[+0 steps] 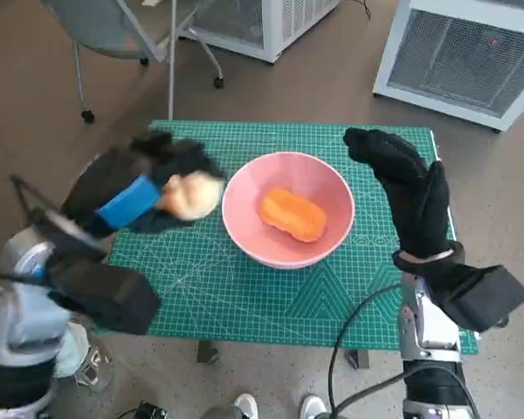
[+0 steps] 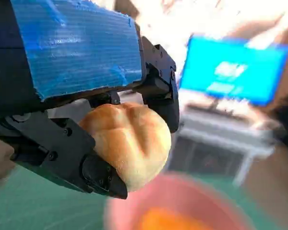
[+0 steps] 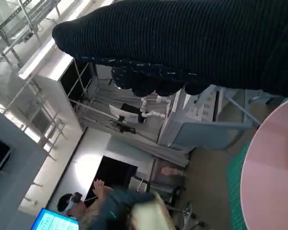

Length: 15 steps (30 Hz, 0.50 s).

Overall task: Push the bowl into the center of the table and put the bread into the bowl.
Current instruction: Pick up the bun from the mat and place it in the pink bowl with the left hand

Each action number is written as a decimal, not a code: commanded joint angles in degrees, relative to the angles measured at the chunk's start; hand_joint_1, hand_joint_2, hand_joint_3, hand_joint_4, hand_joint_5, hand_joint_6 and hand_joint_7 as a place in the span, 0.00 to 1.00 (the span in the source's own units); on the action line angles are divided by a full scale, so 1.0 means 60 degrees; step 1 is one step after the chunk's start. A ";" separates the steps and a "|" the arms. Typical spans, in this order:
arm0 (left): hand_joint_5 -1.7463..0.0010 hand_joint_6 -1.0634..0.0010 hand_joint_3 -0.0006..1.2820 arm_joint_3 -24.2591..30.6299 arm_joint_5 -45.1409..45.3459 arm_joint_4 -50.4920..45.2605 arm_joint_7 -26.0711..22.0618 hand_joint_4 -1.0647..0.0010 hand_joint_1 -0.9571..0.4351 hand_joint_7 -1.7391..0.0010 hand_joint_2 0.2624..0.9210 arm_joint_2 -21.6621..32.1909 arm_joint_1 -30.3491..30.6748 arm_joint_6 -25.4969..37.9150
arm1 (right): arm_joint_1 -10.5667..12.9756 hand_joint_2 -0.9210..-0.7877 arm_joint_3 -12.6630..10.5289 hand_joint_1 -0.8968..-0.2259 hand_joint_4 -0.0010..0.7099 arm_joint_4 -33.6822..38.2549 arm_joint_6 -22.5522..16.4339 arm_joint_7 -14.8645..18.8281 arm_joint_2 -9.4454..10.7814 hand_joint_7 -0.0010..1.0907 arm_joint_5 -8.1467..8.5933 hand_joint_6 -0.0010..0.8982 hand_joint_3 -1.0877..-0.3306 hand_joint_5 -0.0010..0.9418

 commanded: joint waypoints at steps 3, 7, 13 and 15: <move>0.28 0.37 0.04 -0.0973 0.0513 0.0943 0.0822 0.32 0.69 0.43 0.99 -0.1021 -0.1037 -0.0786 | 0.0196 0.00 -0.0049 0.32 0.30 0.0029 0.0123 0.0067 -0.0038 0.46 0.0066 0.00 0.41 0.00; 0.34 0.38 0.03 -0.1465 0.0717 0.1670 0.0898 0.29 0.69 0.39 0.99 -0.1434 -0.1479 -0.1039 | 0.0245 0.00 -0.0082 0.32 0.30 -0.0046 0.0134 0.0053 -0.0062 0.46 0.0083 0.00 0.41 0.00; 0.39 0.41 0.02 -0.2144 0.0929 0.2753 0.0669 0.27 0.69 0.34 1.00 -0.1844 -0.1951 -0.1161 | 0.0280 0.00 -0.0164 0.32 0.31 -0.0069 0.0151 0.0029 -0.0104 0.46 0.0122 0.00 0.40 0.00; 0.39 0.41 0.02 -0.2337 0.1030 0.3047 0.0602 0.27 0.69 0.33 1.00 -0.1948 -0.2035 -0.1145 | 0.0311 0.00 -0.0180 0.32 0.31 -0.0124 0.0170 0.0013 -0.0111 0.46 0.0128 0.00 0.40 0.01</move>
